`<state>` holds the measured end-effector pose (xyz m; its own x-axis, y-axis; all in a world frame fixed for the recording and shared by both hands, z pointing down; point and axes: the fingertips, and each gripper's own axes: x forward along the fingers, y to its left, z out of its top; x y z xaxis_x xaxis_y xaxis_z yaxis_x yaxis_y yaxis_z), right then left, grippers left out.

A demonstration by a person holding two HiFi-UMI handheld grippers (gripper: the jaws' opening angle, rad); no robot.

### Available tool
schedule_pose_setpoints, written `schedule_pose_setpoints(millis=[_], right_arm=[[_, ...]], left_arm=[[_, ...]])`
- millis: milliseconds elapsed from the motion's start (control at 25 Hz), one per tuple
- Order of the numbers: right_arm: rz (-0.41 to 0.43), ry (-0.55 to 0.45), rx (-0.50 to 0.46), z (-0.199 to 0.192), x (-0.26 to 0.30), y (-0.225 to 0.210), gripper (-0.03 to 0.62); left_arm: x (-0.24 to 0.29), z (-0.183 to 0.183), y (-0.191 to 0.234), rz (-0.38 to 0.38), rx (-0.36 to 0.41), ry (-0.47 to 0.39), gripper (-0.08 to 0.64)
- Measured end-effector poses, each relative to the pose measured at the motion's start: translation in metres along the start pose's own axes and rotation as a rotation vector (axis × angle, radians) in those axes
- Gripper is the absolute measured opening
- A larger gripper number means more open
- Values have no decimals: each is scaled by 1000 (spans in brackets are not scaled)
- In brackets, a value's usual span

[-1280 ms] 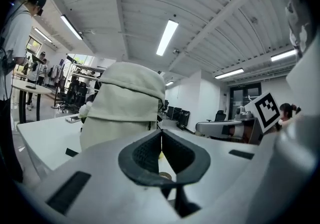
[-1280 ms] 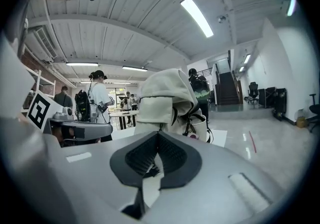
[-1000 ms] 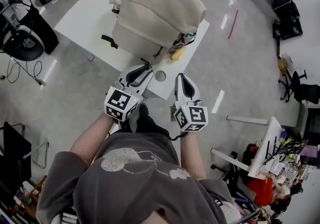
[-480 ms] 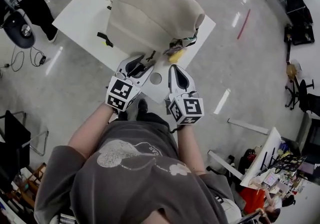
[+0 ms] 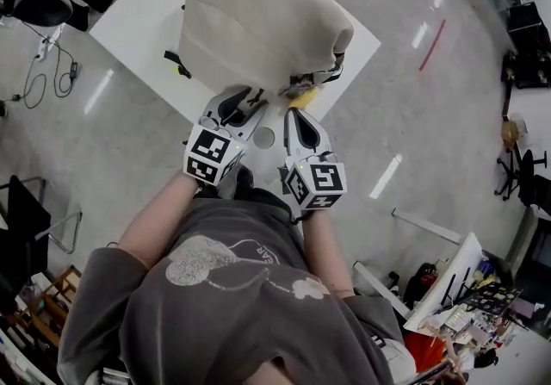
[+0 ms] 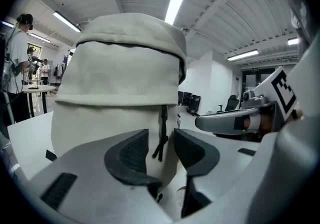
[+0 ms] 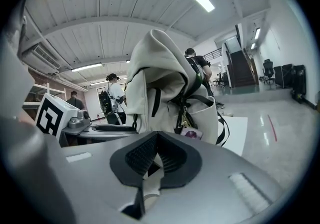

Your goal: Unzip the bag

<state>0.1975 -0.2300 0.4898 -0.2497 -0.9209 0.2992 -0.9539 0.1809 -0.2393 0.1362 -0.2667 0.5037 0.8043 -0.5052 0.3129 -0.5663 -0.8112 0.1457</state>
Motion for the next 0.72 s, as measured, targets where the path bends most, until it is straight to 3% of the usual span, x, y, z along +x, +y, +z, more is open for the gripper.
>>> schedule_pose_setpoints(millis=[240,440,640,720], right_arm=[[24,18,-5,-4,2,-4,0],[63,4,-8,1,9,-3,0],[177,-12,-35,9,17,17,3],[227,0,-51,10,22,27,44]], left_arm=[[3,0,-2,29,19,9,72],[-4,0,-2,39,5,0,37],[-18,4,13,93,11,-9,34],[-22,6,19,121,22,-9,34]])
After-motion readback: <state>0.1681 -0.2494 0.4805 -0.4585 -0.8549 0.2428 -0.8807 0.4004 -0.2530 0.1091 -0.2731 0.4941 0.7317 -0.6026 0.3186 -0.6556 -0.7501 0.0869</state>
